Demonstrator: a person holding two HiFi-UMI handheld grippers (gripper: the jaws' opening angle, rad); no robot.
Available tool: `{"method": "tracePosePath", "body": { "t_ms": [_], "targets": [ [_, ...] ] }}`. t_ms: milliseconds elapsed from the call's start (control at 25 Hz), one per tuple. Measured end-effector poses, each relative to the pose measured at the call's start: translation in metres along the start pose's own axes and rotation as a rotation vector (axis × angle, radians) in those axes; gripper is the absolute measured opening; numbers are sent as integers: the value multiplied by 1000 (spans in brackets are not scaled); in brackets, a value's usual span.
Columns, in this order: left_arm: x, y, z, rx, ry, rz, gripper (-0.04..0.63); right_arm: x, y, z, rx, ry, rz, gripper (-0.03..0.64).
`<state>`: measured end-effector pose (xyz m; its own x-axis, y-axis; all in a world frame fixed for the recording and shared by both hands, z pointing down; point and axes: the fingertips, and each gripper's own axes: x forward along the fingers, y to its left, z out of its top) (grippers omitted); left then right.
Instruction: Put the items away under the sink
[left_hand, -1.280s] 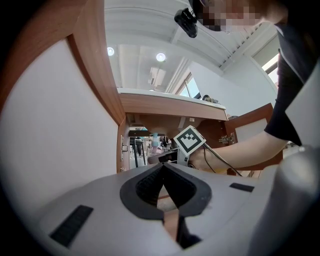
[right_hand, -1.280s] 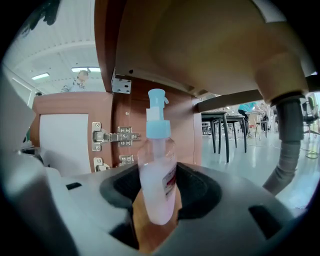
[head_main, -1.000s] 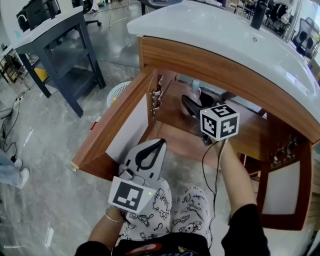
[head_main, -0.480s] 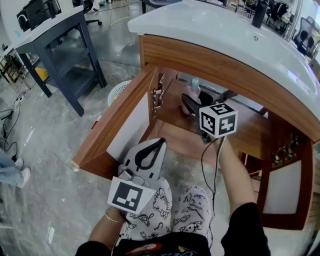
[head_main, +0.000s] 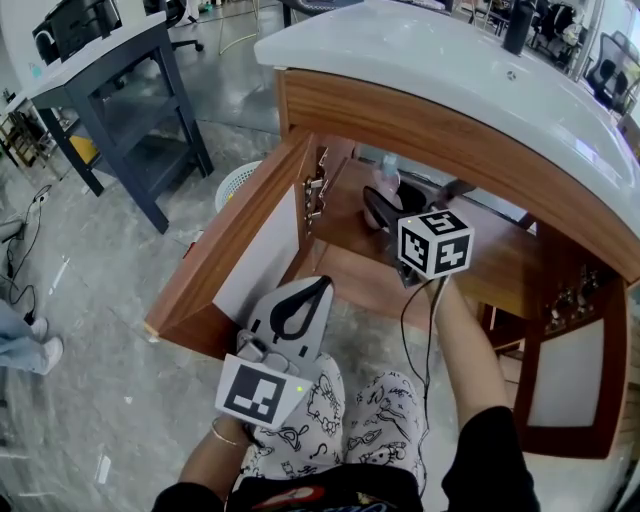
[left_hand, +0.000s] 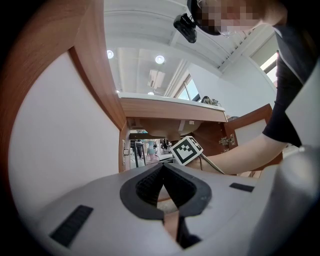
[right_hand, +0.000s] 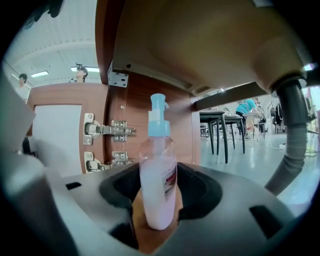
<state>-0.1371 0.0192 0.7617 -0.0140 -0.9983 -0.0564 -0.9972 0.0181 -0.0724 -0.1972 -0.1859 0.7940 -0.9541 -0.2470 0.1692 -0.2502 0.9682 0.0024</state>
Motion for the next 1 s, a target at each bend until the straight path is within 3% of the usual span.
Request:
{"method": "tracePosePath", "body": {
  "t_ms": [280,560,760,1000],
  "targets": [
    [2,-3,1,-5,-5,2,8,-11,-1,1,18,-15,-2,235],
    [8,-15,1,-12,-8,-20,8,-48,0,11,70,-111,-26,229],
    [17,-23,-1,-17,2,-29,8,-71,0,11,56,-140,-38,203],
    [21,-31,0,-16,4,-25,8,-92,1,11,80,-181,-33,108]
  ]
}}
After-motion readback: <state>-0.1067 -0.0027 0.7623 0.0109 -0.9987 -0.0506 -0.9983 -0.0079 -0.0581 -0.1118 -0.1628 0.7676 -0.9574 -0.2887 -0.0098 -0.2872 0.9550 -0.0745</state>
